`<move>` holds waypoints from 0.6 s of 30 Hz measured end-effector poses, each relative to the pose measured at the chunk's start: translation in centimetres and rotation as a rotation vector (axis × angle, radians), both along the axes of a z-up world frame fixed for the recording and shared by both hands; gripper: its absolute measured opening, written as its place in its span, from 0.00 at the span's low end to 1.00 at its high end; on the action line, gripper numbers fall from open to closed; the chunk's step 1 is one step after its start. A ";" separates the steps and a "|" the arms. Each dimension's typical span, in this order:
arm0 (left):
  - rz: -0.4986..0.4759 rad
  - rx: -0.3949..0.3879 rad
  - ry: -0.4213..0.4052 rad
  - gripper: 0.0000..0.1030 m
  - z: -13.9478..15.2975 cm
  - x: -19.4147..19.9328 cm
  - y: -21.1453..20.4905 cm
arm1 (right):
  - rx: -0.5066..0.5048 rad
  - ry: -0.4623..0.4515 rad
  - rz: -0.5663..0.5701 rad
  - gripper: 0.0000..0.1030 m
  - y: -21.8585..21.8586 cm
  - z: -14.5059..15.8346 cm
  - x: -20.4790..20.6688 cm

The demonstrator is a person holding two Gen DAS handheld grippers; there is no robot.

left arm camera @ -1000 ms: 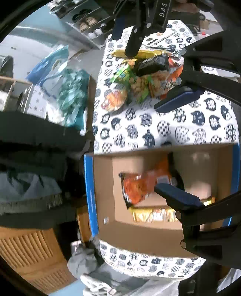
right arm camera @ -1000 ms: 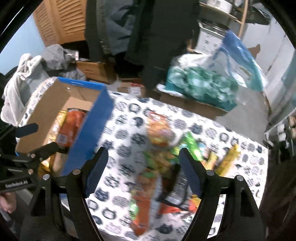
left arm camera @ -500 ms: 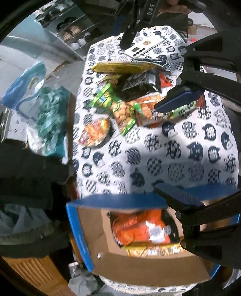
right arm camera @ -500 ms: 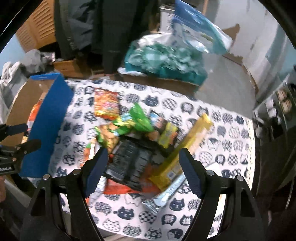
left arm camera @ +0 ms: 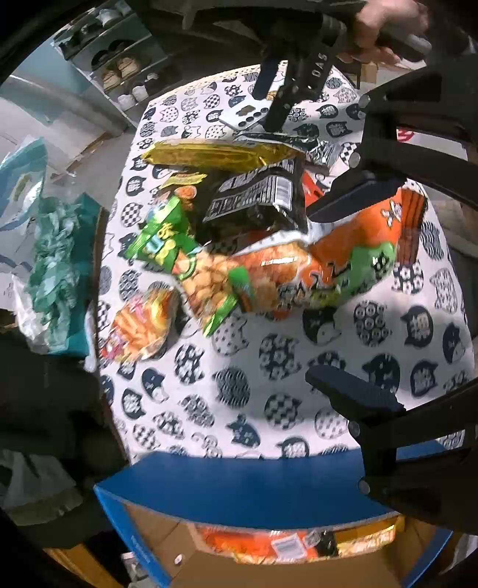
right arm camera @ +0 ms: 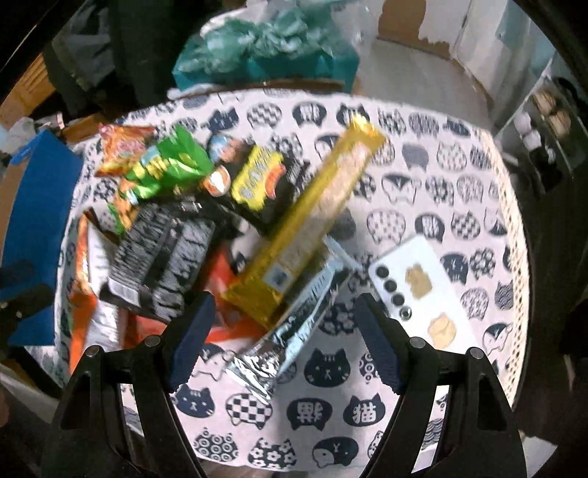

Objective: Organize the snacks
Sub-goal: 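Grasp the orange chip bag with the left tool while the right tool grasps the silver packet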

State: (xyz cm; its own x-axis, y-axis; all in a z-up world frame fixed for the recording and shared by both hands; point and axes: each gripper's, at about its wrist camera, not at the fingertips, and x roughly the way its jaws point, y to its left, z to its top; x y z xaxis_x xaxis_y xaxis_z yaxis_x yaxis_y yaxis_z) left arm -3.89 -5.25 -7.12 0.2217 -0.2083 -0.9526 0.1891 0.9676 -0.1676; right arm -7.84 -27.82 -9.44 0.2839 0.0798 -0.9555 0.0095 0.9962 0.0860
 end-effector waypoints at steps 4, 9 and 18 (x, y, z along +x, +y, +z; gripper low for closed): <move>-0.007 0.002 0.031 0.80 -1.1 -0.1 -1.2 | 0.007 0.016 -0.009 0.76 -0.7 -1.2 -0.4; -0.025 0.029 0.049 0.80 -2.3 -0.3 -2.5 | 0.003 0.039 -0.018 0.76 -1.1 -2.7 -0.4; -0.089 0.109 0.072 0.84 -4.6 0.0 -4.8 | -0.016 0.100 0.011 0.76 -1.1 -5.8 0.1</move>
State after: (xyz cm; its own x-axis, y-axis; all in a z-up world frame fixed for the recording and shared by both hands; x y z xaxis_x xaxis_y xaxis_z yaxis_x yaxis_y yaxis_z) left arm -3.84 -10.03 -11.74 0.1375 -0.1188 -0.9834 0.2661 0.9607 -0.0788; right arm -7.78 -28.88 -15.25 0.1860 0.0673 -0.9802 0.0062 0.9975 0.0697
